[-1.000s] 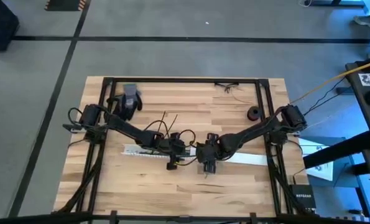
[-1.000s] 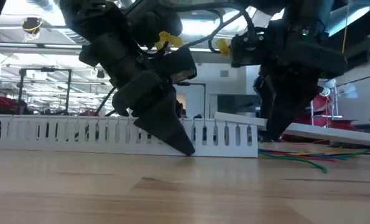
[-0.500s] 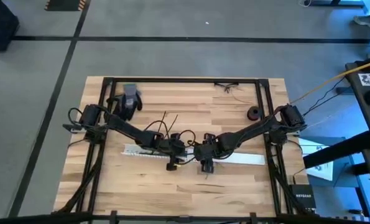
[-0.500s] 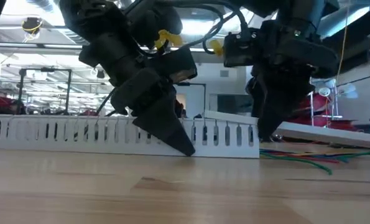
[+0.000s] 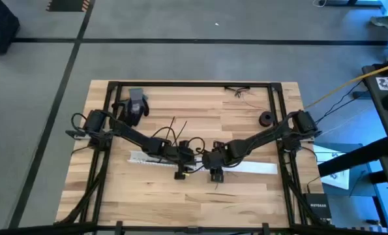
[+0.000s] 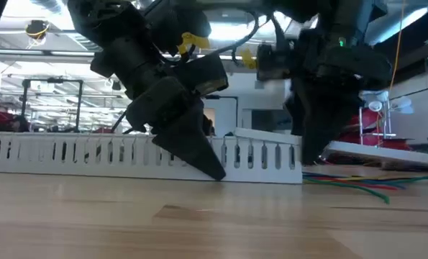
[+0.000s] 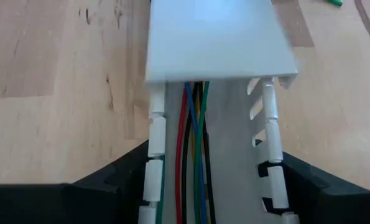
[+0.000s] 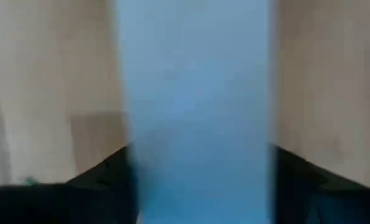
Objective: Ziptie cables
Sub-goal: Close the white cable duct
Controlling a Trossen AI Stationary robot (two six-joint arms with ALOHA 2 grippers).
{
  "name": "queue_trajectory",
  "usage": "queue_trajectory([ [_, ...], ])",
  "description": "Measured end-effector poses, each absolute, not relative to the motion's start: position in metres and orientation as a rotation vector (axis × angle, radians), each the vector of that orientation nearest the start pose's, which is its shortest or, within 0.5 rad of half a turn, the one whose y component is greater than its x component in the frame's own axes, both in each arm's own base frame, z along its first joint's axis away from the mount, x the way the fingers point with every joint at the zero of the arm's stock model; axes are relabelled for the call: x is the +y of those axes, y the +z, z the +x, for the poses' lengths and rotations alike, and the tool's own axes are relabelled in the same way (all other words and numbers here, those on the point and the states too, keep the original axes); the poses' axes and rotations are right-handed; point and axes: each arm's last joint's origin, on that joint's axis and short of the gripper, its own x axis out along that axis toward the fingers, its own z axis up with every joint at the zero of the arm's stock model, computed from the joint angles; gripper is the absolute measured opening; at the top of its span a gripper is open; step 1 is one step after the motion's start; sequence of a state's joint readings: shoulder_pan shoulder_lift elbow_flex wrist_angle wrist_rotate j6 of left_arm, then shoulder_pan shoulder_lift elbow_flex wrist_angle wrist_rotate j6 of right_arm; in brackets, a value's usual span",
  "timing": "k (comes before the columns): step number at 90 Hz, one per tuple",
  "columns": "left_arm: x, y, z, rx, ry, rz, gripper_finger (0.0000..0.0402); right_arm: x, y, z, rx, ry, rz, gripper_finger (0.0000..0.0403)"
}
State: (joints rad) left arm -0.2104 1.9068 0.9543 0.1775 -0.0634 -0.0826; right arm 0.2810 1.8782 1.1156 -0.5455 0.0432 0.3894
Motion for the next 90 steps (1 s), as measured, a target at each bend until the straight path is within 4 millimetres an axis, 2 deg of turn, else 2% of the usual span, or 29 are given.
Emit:
queue_trajectory([
  [16, -0.075, 0.121, 0.359, 0.776, -0.107, 0.023, 0.0235, 0.094, 0.138, 0.329, 1.319, -0.049, 0.129, 0.0302],
  [33, -0.075, 0.120, 0.359, 0.786, -0.103, 0.025, 0.0235, 0.093, 0.151, 0.327, 1.289, -0.054, 0.119, 0.0323],
  [61, -0.074, 0.120, 0.358, 0.794, -0.100, 0.026, 0.0235, 0.091, 0.178, 0.324, 1.184, -0.052, 0.098, 0.0324],
  [90, -0.074, 0.119, 0.358, 0.799, -0.095, 0.028, 0.0235, 0.091, 0.179, 0.323, 1.204, -0.002, 0.097, 0.0324],
])
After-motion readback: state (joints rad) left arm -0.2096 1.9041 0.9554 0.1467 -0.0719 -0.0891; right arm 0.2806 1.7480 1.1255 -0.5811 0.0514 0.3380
